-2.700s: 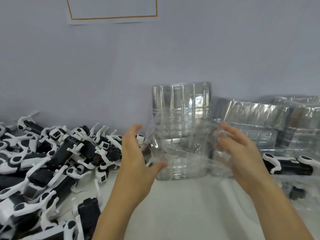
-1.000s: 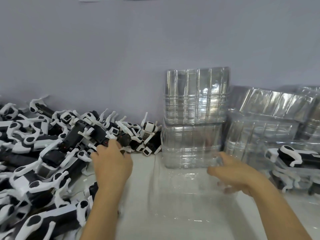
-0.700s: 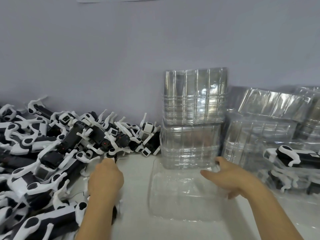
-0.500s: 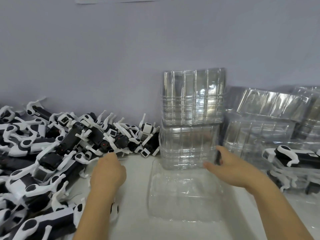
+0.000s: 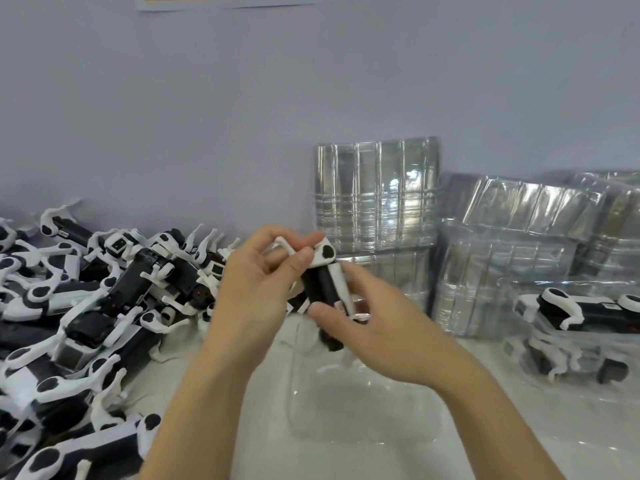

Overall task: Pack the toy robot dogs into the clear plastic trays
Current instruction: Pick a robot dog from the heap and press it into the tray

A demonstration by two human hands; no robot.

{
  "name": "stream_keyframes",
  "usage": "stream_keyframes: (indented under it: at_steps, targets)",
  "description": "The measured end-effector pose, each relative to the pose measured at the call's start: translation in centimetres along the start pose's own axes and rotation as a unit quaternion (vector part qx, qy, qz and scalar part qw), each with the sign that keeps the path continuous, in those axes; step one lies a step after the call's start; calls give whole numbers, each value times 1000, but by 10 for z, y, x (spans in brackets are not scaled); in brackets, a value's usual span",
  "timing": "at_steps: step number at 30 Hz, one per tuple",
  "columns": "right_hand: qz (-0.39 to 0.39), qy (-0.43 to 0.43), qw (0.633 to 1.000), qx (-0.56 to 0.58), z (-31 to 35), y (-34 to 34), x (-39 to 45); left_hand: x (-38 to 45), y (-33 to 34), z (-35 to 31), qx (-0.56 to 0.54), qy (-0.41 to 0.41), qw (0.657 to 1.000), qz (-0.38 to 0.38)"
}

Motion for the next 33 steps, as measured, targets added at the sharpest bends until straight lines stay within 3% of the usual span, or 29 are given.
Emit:
stream_keyframes:
  at_steps: [5, 9, 13, 17, 20, 23, 29, 33]
  targets:
    - [-139, 1, 990, -14, -16, -22, 9, -5, 18, 2, -47, 25, 999, 1]
    - [-143, 19, 989, -35, -33, -32, 10, -2, 13, 1, -51, 35, 998, -19]
    - [-148, -26, 988, -36, -25, -46, 11, 3, -4, 8, 3, 42, 996, -81]
    - [-91, -30, 995, -9, -26, -44, 12, 1, 11, 24, 21, -5, 1000, 23]
    - [-81, -49, 995, -27, -24, -42, 11, -6, 23, 23, 63, 23, 993, 96]
    - [-90, -60, 994, -22, -20, -42, 11, -2, 17, 25, 93, 46, 993, 65]
    - [-114, -59, 991, -44, -28, -43, 13, 2, 11, 34, 44, -12, 999, -28]
    - [-120, -30, 990, -73, -42, -46, 14, 11, 8, 39, 137, -61, 986, -79]
Point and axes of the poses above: each hand's wrist, its own x-axis towards the middle knuckle, its own y-axis out of the palm, z = x × y, the point moved 10 cm from there along x, towards the middle knuckle, and after that the axes turned 15 degrees about -z, right-handed, at the moved point
